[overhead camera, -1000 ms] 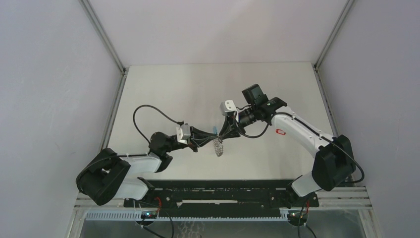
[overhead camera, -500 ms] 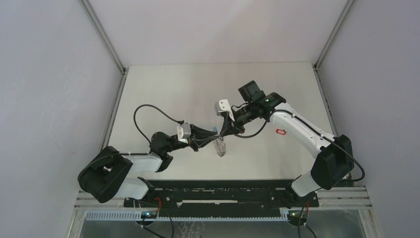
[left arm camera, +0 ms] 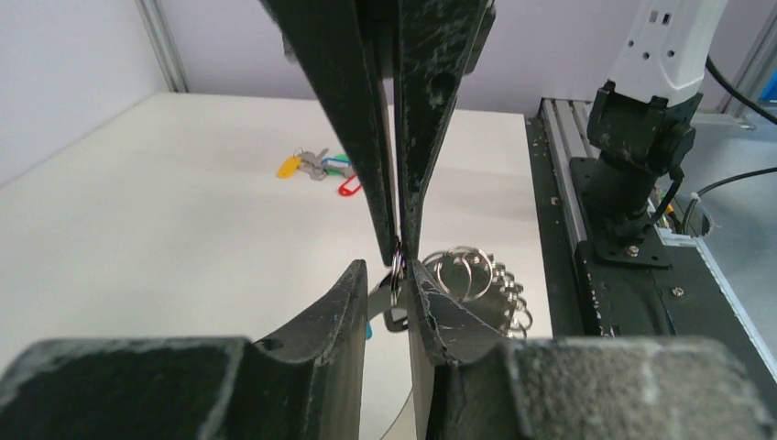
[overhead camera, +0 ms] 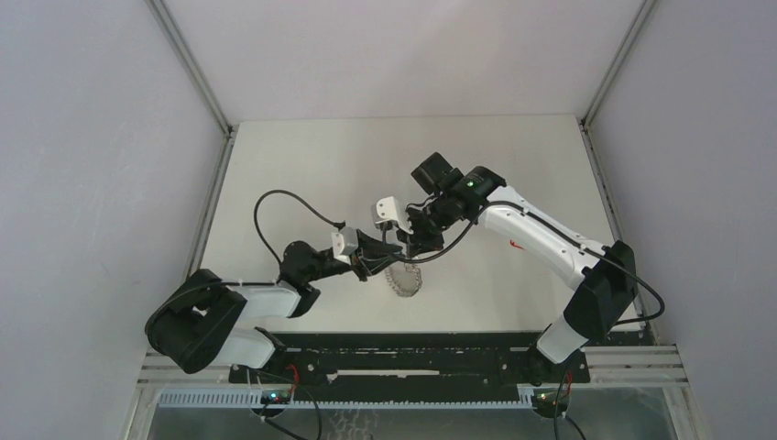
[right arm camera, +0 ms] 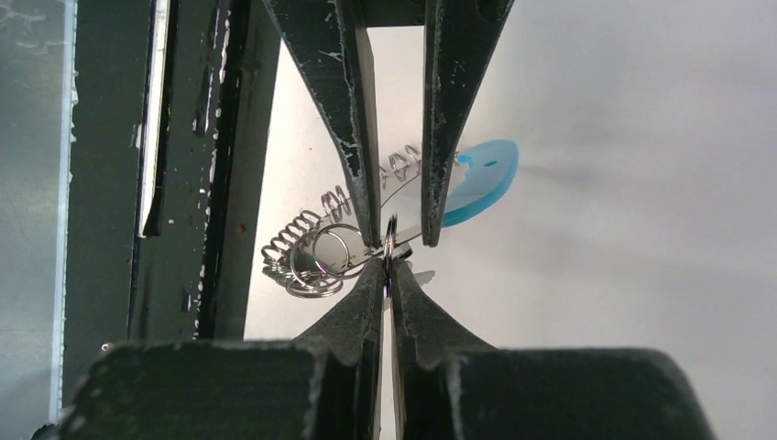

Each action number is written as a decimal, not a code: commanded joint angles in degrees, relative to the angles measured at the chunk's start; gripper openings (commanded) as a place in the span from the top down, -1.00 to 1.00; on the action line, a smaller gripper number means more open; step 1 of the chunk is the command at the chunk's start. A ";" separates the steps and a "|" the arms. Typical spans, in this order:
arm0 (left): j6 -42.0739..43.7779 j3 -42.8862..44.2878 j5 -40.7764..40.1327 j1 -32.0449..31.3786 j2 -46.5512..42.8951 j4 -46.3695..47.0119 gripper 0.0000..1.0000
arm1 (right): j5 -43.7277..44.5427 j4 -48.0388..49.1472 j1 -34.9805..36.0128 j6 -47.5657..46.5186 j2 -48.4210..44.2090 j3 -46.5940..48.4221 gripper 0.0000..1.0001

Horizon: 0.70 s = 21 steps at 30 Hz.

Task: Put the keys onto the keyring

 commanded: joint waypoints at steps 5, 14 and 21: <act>3.99 2.85 1.51 0.46 -1.55 -7.60 0.48 | 3.32 -1.85 1.30 1.51 -1.13 4.10 1.00; 3.30 3.65 2.59 0.23 -2.38 -7.62 0.49 | 4.56 -2.22 2.57 1.78 0.19 4.98 1.00; 2.49 3.32 2.07 0.11 -2.68 -5.48 0.48 | 5.71 -3.16 3.56 1.78 1.97 6.41 1.00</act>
